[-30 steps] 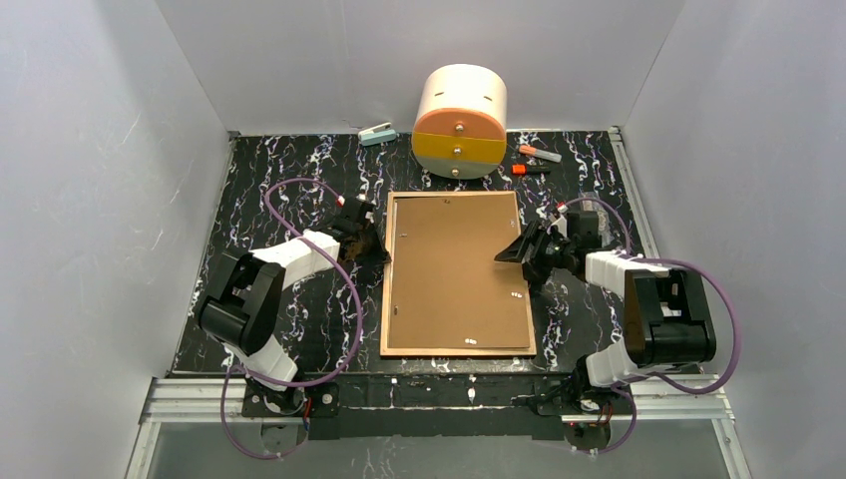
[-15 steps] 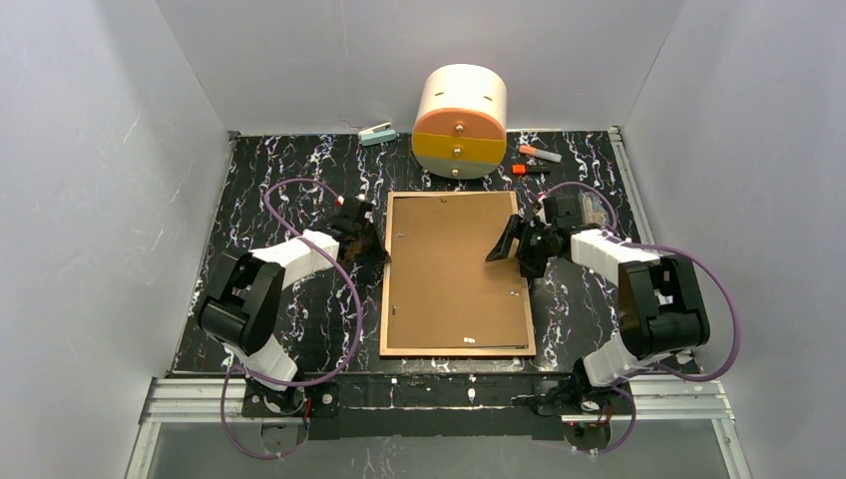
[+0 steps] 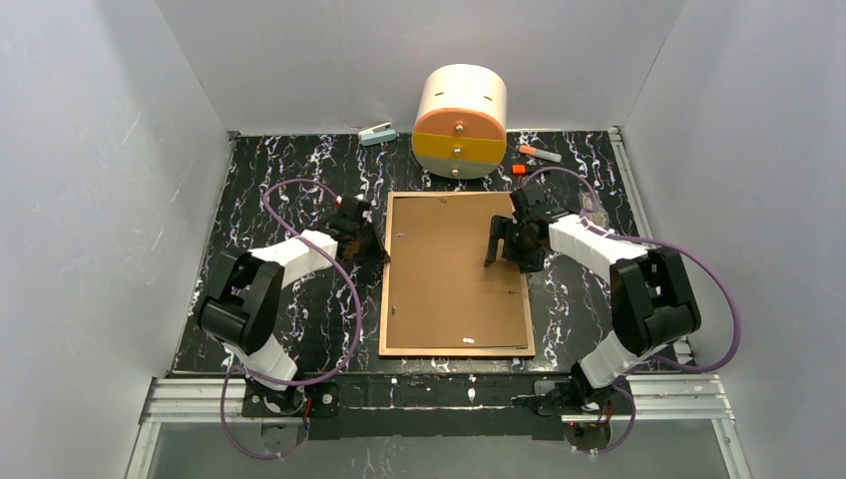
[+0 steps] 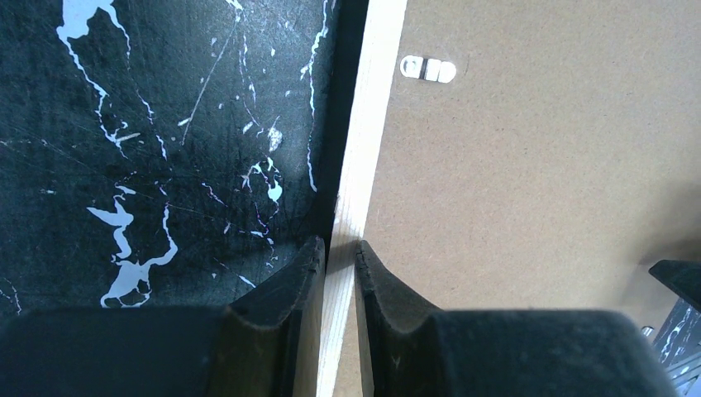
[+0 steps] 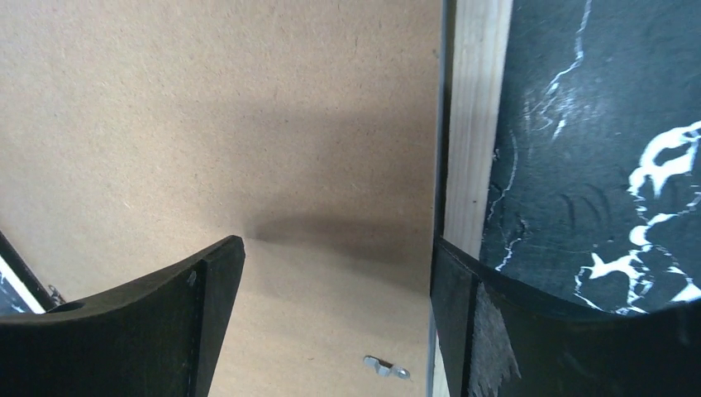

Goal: Put the photo into the frame

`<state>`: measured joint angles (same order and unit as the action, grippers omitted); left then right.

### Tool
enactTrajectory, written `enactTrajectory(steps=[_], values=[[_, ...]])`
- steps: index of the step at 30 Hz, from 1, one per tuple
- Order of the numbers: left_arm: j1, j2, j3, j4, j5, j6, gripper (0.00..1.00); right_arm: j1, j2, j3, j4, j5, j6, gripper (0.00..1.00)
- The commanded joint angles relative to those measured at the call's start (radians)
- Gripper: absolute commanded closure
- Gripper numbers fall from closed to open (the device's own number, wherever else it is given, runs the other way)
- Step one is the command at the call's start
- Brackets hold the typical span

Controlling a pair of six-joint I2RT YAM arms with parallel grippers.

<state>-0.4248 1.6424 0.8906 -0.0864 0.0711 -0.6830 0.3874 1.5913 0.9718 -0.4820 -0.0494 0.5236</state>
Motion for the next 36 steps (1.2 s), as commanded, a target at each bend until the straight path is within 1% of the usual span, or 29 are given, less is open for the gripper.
enactTrajectory(steps=[1, 7, 8, 11, 13, 14, 18, 20, 22, 25, 29, 33, 34, 36], values=[[0.025, 0.019, -0.036, -0.065, -0.027, 0.029, 0.85, 0.000, -0.031, 0.078, -0.089, 0.138, -0.037, 0.12], [0.038, 0.019, -0.042, -0.067, -0.018, 0.036, 0.84, 0.001, -0.057, 0.085, -0.100, 0.171, -0.048, 0.13], [0.039, 0.020, -0.042, -0.068, -0.017, 0.037, 0.84, 0.000, -0.054, 0.084, -0.096, 0.180, -0.045, 0.14], [0.043, 0.022, -0.044, -0.068, -0.012, 0.040, 0.83, -0.004, -0.037, 0.087, -0.081, 0.190, -0.037, 0.25], [0.043, 0.024, -0.045, -0.068, -0.006, 0.043, 0.83, -0.003, -0.019, 0.091, -0.070, 0.196, -0.037, 0.28], [0.044, 0.026, -0.046, -0.068, -0.003, 0.046, 0.82, -0.004, -0.010, 0.094, -0.068, 0.206, -0.037, 0.28], [0.044, 0.028, -0.049, -0.069, 0.011, 0.054, 0.80, -0.007, 0.026, 0.094, -0.062, 0.234, -0.044, 0.22], [0.044, 0.029, -0.052, -0.069, 0.015, 0.058, 0.80, -0.009, 0.034, 0.080, -0.058, 0.225, -0.051, 0.22], [0.044, 0.034, -0.054, -0.070, 0.019, 0.062, 0.80, -0.011, 0.029, 0.060, -0.052, 0.187, -0.057, 0.23], [0.044, 0.039, -0.056, -0.079, 0.018, 0.066, 0.80, -0.013, -0.003, 0.018, -0.046, 0.120, -0.073, 0.24], [0.044, 0.036, -0.061, -0.084, 0.003, 0.069, 0.82, -0.012, -0.059, -0.038, -0.075, 0.063, -0.086, 0.21], [0.044, 0.039, -0.061, -0.084, 0.000, 0.071, 0.84, -0.013, -0.121, -0.101, -0.113, 0.056, -0.096, 0.20], [0.044, 0.040, -0.061, -0.085, -0.004, 0.072, 0.84, -0.012, -0.136, -0.115, -0.119, 0.056, -0.097, 0.20], [0.044, 0.040, -0.061, -0.087, -0.007, 0.074, 0.84, -0.012, -0.173, -0.136, -0.124, 0.056, -0.096, 0.25]])
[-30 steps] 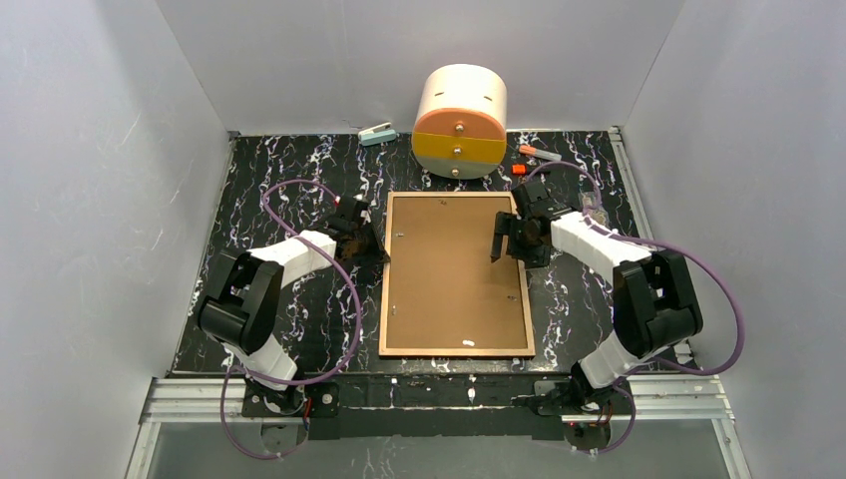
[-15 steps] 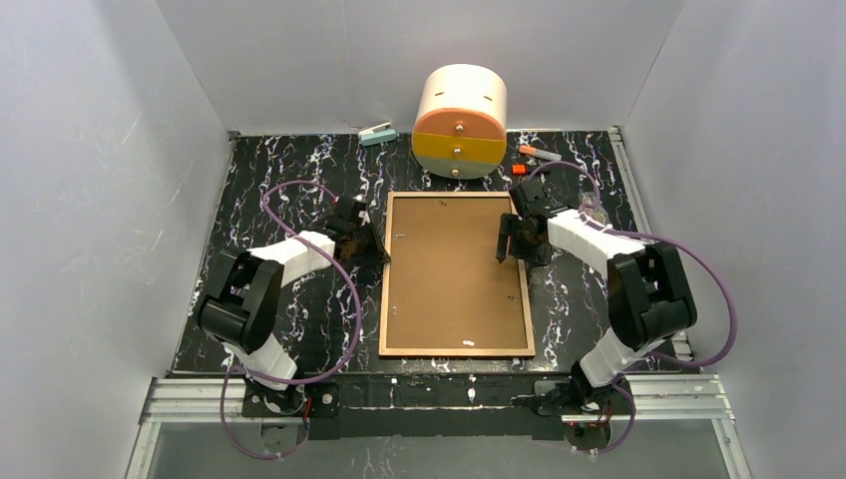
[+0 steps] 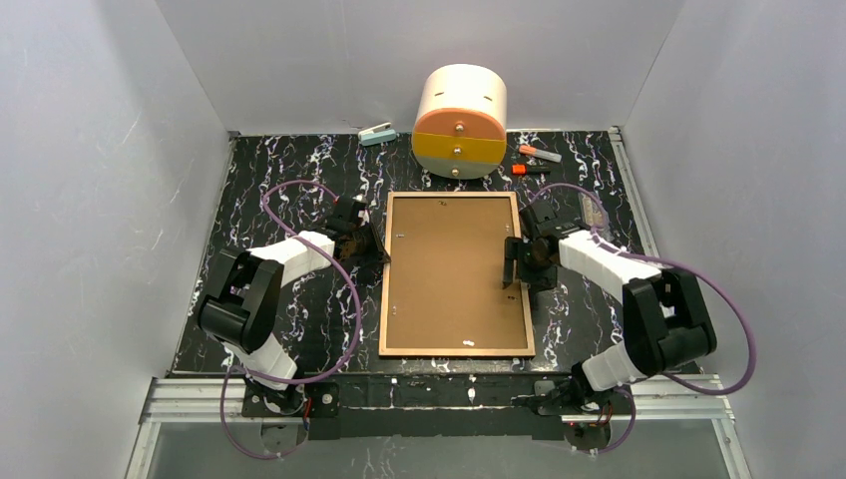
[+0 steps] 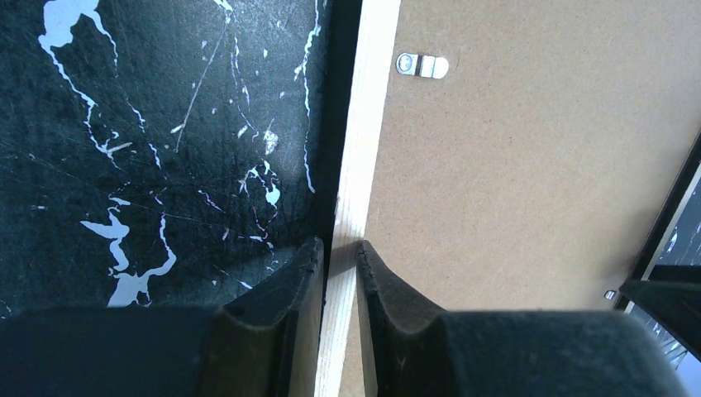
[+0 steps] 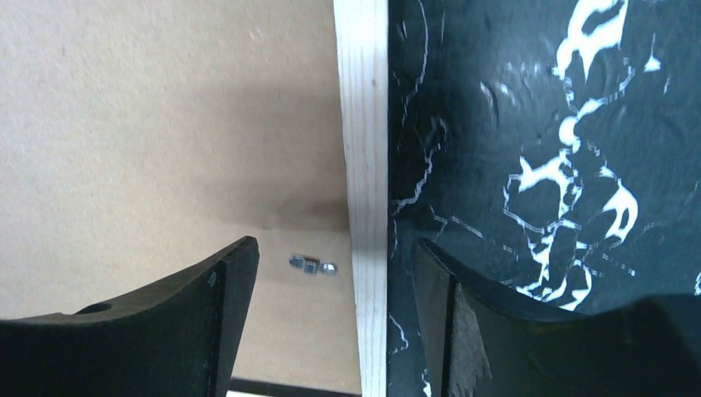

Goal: Put the photo into the frame

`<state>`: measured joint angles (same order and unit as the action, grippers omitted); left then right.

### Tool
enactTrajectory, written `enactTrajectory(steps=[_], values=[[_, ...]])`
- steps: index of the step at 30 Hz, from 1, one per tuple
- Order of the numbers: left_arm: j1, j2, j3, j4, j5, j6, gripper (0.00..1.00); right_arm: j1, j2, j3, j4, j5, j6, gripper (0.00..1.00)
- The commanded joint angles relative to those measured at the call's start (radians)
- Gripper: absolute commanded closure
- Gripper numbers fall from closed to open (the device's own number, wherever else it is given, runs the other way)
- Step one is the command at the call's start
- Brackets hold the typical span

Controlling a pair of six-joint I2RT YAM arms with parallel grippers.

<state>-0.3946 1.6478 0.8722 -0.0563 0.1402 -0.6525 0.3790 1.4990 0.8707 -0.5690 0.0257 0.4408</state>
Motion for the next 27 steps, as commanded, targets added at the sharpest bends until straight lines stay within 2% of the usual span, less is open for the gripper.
enactTrajectory(steps=[1, 3, 13, 20, 27], values=[[0.014, 0.035, -0.044, -0.117, -0.082, 0.044, 0.84, -0.004, -0.090, -0.041, -0.038, -0.020, -0.013, 0.28], [0.014, 0.034, -0.043, -0.123, -0.093, 0.045, 0.84, -0.004, -0.098, -0.042, -0.048, -0.020, -0.013, 0.31], [0.014, 0.042, -0.032, -0.132, -0.104, 0.050, 0.86, -0.002, -0.076, -0.058, -0.058, -0.081, -0.056, 0.31], [0.014, 0.046, -0.031, -0.133, -0.106, 0.049, 0.88, 0.007, -0.045, -0.061, -0.054, -0.063, -0.049, 0.39], [0.014, 0.044, -0.032, -0.133, -0.108, 0.047, 0.88, 0.015, -0.028, -0.059, -0.039, -0.046, -0.045, 0.40]])
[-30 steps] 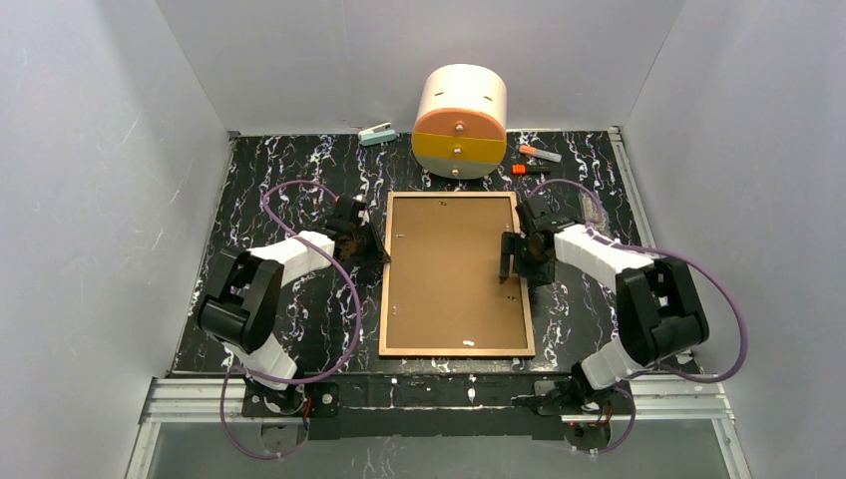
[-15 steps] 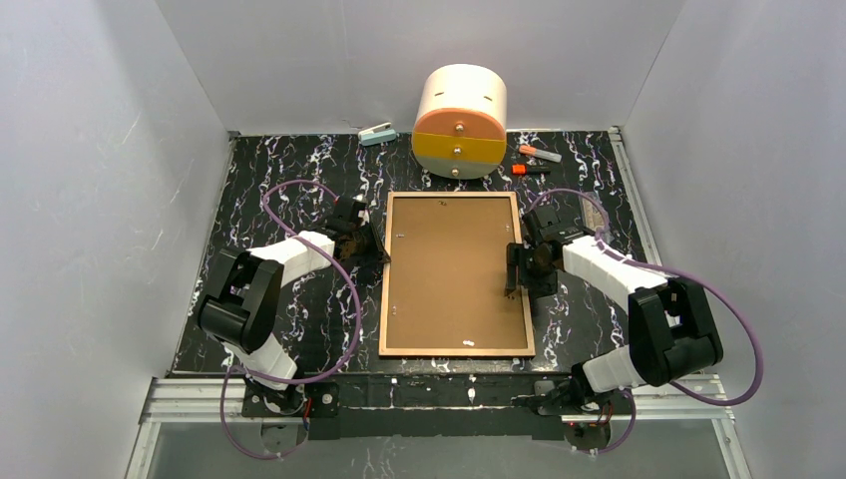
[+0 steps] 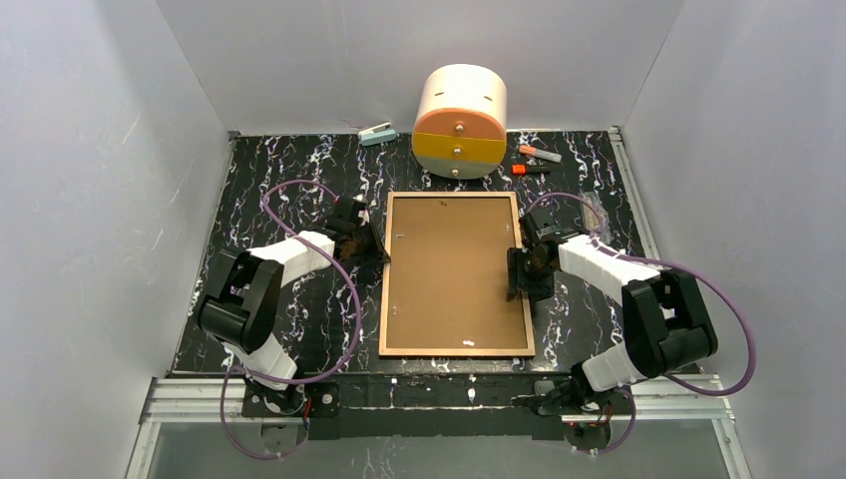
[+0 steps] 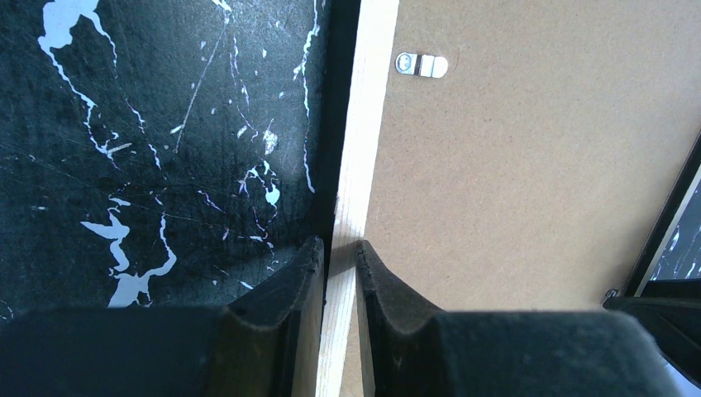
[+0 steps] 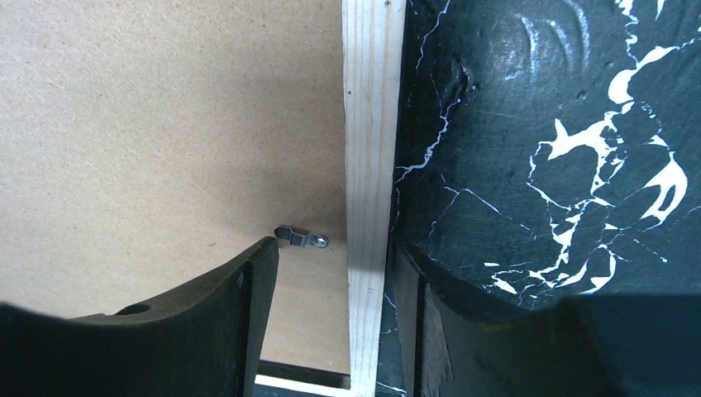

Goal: Put the photo into the frame

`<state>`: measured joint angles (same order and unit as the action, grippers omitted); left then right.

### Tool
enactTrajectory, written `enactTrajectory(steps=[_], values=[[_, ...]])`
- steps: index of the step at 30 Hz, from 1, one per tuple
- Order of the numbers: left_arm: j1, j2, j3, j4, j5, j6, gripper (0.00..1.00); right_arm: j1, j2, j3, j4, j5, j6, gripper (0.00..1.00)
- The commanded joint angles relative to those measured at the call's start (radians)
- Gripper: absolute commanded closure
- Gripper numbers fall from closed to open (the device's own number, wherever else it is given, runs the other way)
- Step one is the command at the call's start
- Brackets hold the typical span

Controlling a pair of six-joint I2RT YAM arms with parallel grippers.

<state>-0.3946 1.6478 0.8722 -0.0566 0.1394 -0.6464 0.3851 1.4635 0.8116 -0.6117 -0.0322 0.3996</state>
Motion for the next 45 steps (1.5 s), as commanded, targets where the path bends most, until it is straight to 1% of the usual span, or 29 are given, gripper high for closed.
enactTrajectory(steps=[1, 5, 9, 18, 20, 23, 26, 28, 32, 41, 45], values=[[0.014, 0.043, -0.033, -0.132, -0.107, 0.040, 0.88, 0.010, 0.010, 0.000, 0.006, 0.019, -0.002, 0.40], [0.014, 0.041, -0.033, -0.132, -0.108, 0.041, 0.88, 0.012, 0.024, 0.001, 0.013, 0.055, 0.013, 0.43], [0.014, 0.040, -0.035, -0.133, -0.112, 0.040, 0.88, 0.011, 0.029, 0.006, 0.031, 0.060, 0.043, 0.47], [0.017, 0.035, -0.033, -0.149, -0.165, 0.062, 0.91, 0.011, 0.025, 0.013, 0.051, 0.113, 0.115, 0.48], [0.017, 0.037, -0.034, -0.149, -0.166, 0.062, 0.91, 0.011, 0.029, 0.009, 0.063, 0.108, 0.124, 0.47], [0.017, 0.041, -0.035, -0.149, -0.166, 0.062, 0.92, 0.011, 0.037, -0.001, 0.087, 0.096, 0.137, 0.40], [0.017, 0.041, -0.036, -0.149, -0.167, 0.064, 0.92, 0.011, 0.046, -0.006, 0.096, 0.102, 0.151, 0.39], [0.017, 0.041, -0.037, -0.149, -0.167, 0.064, 0.92, 0.011, 0.047, -0.008, 0.095, 0.110, 0.158, 0.42], [0.019, 0.040, -0.037, -0.149, -0.167, 0.064, 0.92, 0.011, 0.039, -0.014, 0.090, 0.114, 0.160, 0.52], [0.019, 0.045, -0.036, -0.147, -0.165, 0.060, 0.92, 0.008, 0.021, -0.025, 0.071, 0.130, 0.151, 0.63], [0.019, 0.043, -0.039, -0.150, -0.175, 0.058, 0.92, 0.001, 0.017, -0.021, 0.060, 0.147, 0.166, 0.70]])
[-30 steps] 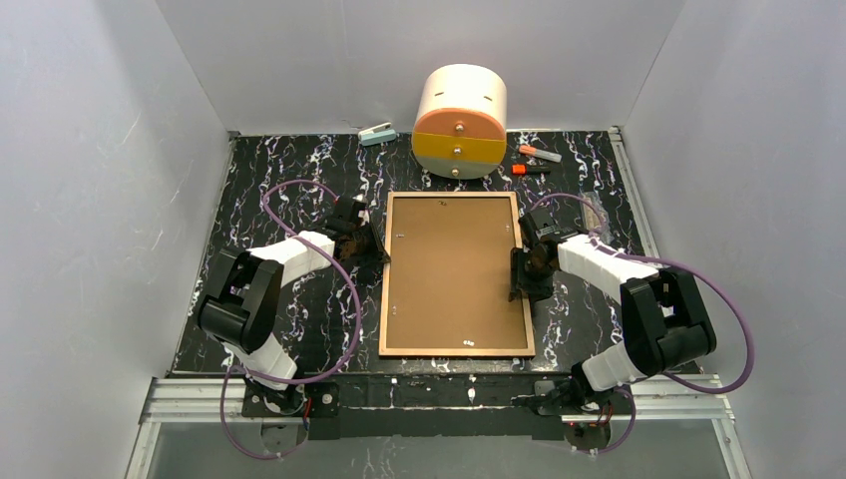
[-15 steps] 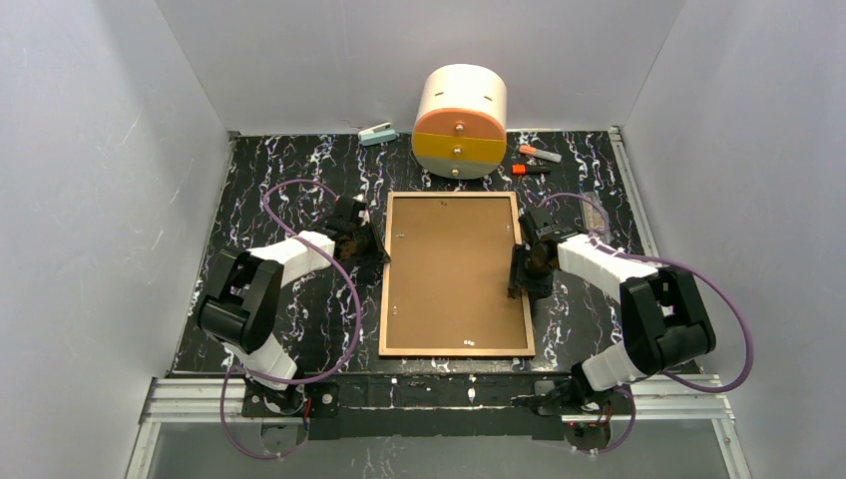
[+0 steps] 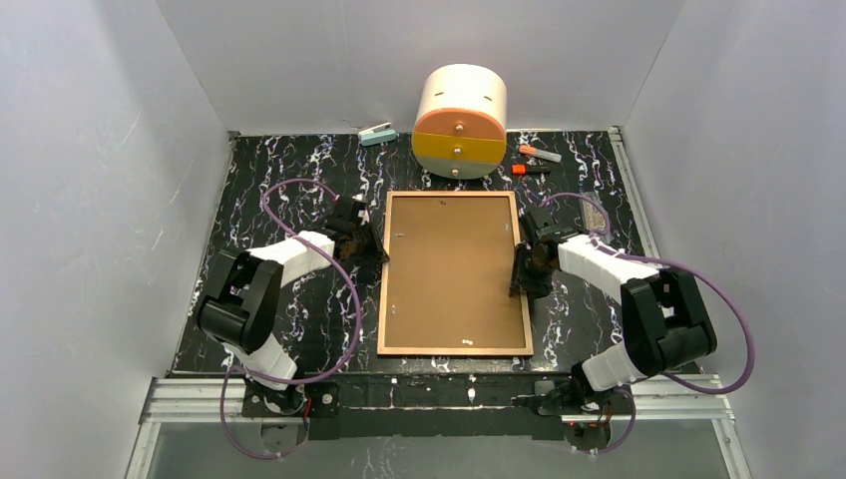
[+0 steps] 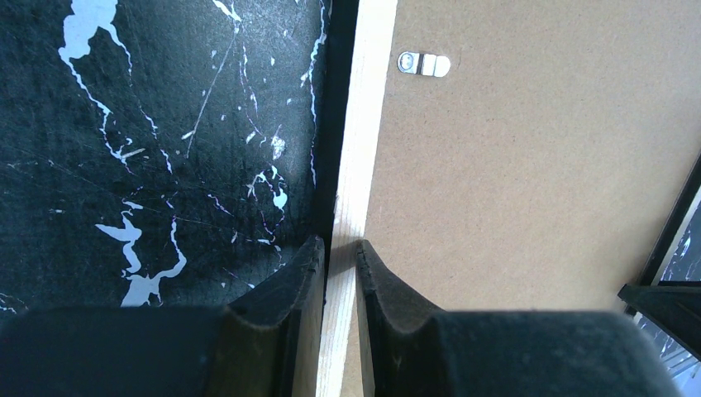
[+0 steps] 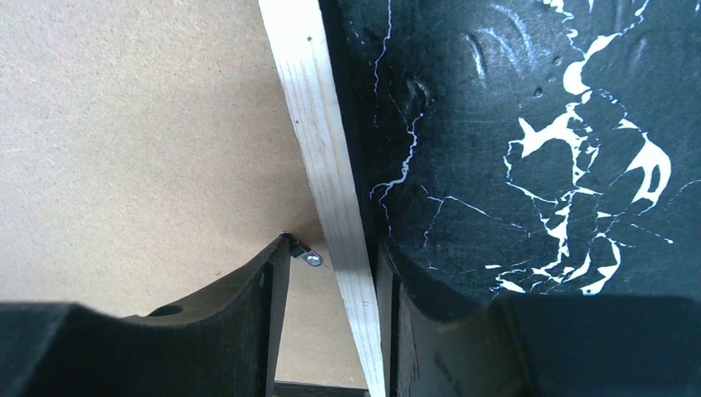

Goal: Put the photo into the frame

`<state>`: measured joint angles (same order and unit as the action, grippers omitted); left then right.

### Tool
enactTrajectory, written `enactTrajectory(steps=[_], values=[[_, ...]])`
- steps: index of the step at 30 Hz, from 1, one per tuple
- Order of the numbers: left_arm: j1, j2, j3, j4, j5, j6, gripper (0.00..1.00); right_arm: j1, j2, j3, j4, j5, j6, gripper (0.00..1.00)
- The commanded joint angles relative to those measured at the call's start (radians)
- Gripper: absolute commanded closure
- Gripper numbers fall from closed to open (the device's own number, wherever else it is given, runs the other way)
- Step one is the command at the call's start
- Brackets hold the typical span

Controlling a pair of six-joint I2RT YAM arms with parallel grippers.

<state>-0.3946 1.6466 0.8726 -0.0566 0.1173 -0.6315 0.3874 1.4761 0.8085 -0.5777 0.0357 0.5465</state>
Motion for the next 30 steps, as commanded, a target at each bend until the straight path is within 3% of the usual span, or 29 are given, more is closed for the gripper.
enactTrajectory(steps=[1, 3, 7, 10, 13, 20, 30], values=[[0.019, 0.043, -0.040, -0.150, -0.155, 0.043, 0.93, -0.004, 0.005, -0.017, 0.023, 0.082, 0.029, 0.71], [0.019, 0.042, -0.041, -0.151, -0.157, 0.041, 0.93, -0.008, 0.006, -0.018, 0.022, 0.081, 0.038, 0.70], [0.019, 0.044, -0.040, -0.151, -0.156, 0.039, 0.93, -0.011, 0.006, -0.034, 0.048, 0.061, 0.055, 0.47], [0.020, 0.044, -0.041, -0.151, -0.154, 0.039, 0.93, -0.013, 0.014, -0.038, 0.067, 0.046, 0.058, 0.42], [0.020, 0.042, -0.040, -0.151, -0.152, 0.039, 0.93, -0.012, 0.019, -0.037, 0.066, 0.046, 0.056, 0.48], [0.020, 0.044, -0.042, -0.147, -0.147, 0.037, 0.93, -0.014, -0.001, -0.054, 0.069, 0.029, 0.046, 0.73], [0.020, 0.042, -0.042, -0.141, -0.137, 0.028, 0.93, -0.026, -0.036, -0.081, 0.106, -0.044, 0.008, 0.86]])
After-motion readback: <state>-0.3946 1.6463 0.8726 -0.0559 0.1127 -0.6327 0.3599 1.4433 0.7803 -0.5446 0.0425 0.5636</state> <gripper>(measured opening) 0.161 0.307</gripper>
